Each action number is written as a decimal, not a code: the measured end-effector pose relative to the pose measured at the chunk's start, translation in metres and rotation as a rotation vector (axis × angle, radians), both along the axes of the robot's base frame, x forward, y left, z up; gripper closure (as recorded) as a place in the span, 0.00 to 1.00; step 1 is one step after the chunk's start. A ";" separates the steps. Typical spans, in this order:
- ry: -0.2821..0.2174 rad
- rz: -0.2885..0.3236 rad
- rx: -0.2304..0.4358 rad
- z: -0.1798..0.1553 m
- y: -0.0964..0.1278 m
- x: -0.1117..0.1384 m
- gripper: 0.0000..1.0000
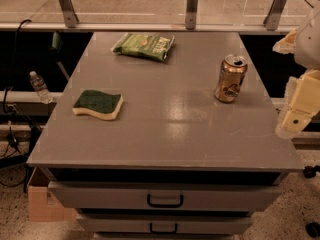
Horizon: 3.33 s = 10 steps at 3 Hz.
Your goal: Knock orange can over
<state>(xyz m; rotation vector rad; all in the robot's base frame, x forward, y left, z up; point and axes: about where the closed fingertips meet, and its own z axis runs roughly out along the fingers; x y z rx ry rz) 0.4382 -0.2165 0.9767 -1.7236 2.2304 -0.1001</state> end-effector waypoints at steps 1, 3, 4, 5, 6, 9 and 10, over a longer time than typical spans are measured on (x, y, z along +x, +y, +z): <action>-0.016 0.009 0.012 0.001 0.001 0.002 0.00; -0.096 -0.042 0.114 -0.015 0.000 0.053 0.00; -0.115 -0.084 0.168 -0.039 0.002 0.079 0.00; -0.140 -0.123 0.237 -0.060 -0.004 0.102 0.00; -0.159 -0.129 0.329 -0.073 -0.007 0.121 0.00; -0.084 0.044 0.705 -0.113 0.027 0.156 0.00; -0.068 0.115 0.808 -0.117 0.042 0.160 0.00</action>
Offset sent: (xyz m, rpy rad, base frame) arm 0.0542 -0.0018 -0.0146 0.1091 -0.1039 -0.0229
